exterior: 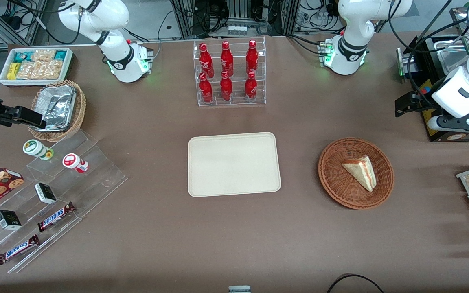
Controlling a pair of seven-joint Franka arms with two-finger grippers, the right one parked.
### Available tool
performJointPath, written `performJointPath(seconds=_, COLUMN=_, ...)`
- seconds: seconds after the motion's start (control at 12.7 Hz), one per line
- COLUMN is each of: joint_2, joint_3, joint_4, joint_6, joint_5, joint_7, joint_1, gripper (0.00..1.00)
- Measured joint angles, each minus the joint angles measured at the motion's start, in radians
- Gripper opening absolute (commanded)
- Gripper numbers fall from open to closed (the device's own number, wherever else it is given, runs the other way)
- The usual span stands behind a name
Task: Place sandwich from basket to tray
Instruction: 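Move the left gripper over the sandwich in the wicker basket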
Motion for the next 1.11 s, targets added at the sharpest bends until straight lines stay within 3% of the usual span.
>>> performJointPath(seconds=0.32, joint_2=0.005, joint_3=-0.003, joint_4=-0.011, joint_6=0.009, joint_5=0.0, joint_7=0.0, joint_1=0.0, gripper=1.0)
performJointPath(seconds=0.63, joint_2=0.019, joint_3=-0.007, joint_4=-0.125, joint_6=0.127, joint_5=0.0, joint_7=0.0, joint_1=0.0, gripper=1.0)
performJointPath(seconds=1.11, joint_2=0.04, joint_3=-0.008, joint_4=-0.427, joint_6=0.514, joint_5=0.0, joint_7=0.0, joint_1=0.0, gripper=1.0)
